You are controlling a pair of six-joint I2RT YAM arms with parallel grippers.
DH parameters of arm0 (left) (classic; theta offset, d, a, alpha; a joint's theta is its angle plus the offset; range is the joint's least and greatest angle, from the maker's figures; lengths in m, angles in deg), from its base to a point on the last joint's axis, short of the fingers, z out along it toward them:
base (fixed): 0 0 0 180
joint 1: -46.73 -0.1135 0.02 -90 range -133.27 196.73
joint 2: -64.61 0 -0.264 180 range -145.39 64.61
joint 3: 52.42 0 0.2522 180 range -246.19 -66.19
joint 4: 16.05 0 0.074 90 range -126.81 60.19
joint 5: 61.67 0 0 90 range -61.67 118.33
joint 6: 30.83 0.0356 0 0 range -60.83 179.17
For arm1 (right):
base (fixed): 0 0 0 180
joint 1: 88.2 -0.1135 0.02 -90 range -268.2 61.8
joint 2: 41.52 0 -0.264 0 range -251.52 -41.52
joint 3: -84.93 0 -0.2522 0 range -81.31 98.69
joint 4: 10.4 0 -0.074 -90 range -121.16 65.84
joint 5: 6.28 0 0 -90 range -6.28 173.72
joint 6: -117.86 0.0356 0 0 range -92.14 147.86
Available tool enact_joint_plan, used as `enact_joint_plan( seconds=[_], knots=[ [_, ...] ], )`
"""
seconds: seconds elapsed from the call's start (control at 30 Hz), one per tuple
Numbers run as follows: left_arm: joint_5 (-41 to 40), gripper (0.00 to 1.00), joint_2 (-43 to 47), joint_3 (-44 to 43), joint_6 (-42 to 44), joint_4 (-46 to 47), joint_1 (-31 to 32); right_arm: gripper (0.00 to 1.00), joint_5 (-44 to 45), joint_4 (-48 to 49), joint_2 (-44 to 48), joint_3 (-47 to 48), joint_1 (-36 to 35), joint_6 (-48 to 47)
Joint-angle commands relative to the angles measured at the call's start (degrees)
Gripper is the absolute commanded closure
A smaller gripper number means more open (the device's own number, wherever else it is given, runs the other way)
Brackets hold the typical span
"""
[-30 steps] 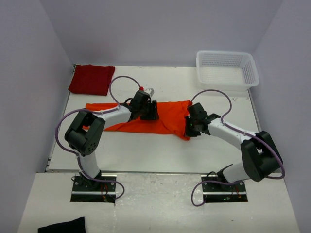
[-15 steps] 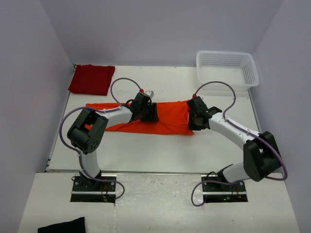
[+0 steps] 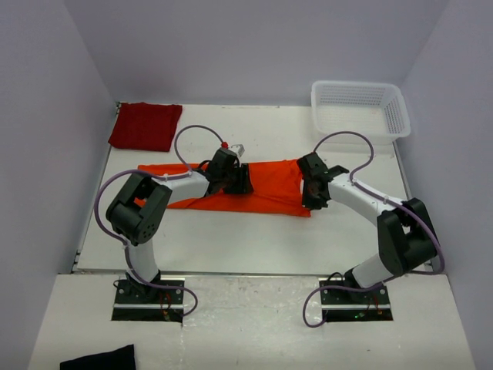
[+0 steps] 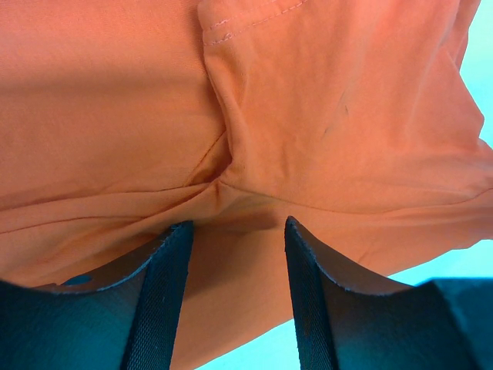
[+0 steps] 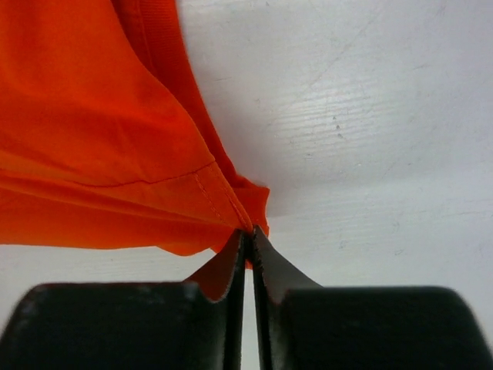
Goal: Fold and stack the t-shirts
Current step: Fold the other side of the tshirt into a rectangle
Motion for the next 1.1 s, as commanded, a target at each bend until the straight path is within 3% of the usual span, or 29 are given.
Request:
enact_joint_plan(
  seconds=[0.0, 0.07, 0.1, 0.2, 0.47, 0.6, 0.87, 0.97, 1.03, 1.07],
  knots=[
    [0.03, 0.46, 0.10, 1.24, 0.86, -4.23, 0.32, 0.84, 0.52, -2.39, -1.20, -1.50, 0.51, 1.24],
    [0.73, 0.46, 0.89, 0.54, 1.13, -4.76, 0.32, 0.74, 0.26, -2.30, -1.20, -2.20, 0.60, 1.42],
    [1.08, 0.46, 1.25, 0.36, 1.13, -5.02, 0.41, 0.63, 0.17, -2.30, -1.02, -2.38, 0.60, 1.50],
    [2.05, 0.46, 3.62, -0.17, 1.39, -5.37, 0.58, 0.54, 0.78, -2.30, 0.12, -2.56, 0.51, 1.68],
    [0.65, 0.44, 12.23, -4.21, 4.20, -7.91, 1.46, 0.52, 4.38, -4.40, 6.45, 4.99, 0.51, -1.74],
    [-1.10, 0.43, 15.04, -7.73, 4.73, -10.03, 1.73, 0.53, 0.44, -4.59, 7.59, 9.22, 0.34, -3.76],
    [-17.18, 0.42, 16.89, -12.57, 4.56, -22.51, 0.94, 0.54, -7.38, -3.09, 4.79, 12.65, -0.37, -5.87],
    [-19.39, 0.41, 16.11, -12.56, 5.00, -23.82, -1.33, 0.62, -10.20, -2.30, 1.89, 14.75, -2.03, -5.88],
    [-19.22, 0.46, 14.44, -13.53, 6.13, -24.53, -3.19, 0.88, -11.52, -0.73, 0.31, 16.33, -4.13, -6.14],
    [-17.82, 0.62, 12.52, -14.66, 7.01, -24.62, -4.85, 1.00, -12.05, -0.46, -1.70, 17.12, -4.76, -5.53]
  ],
)
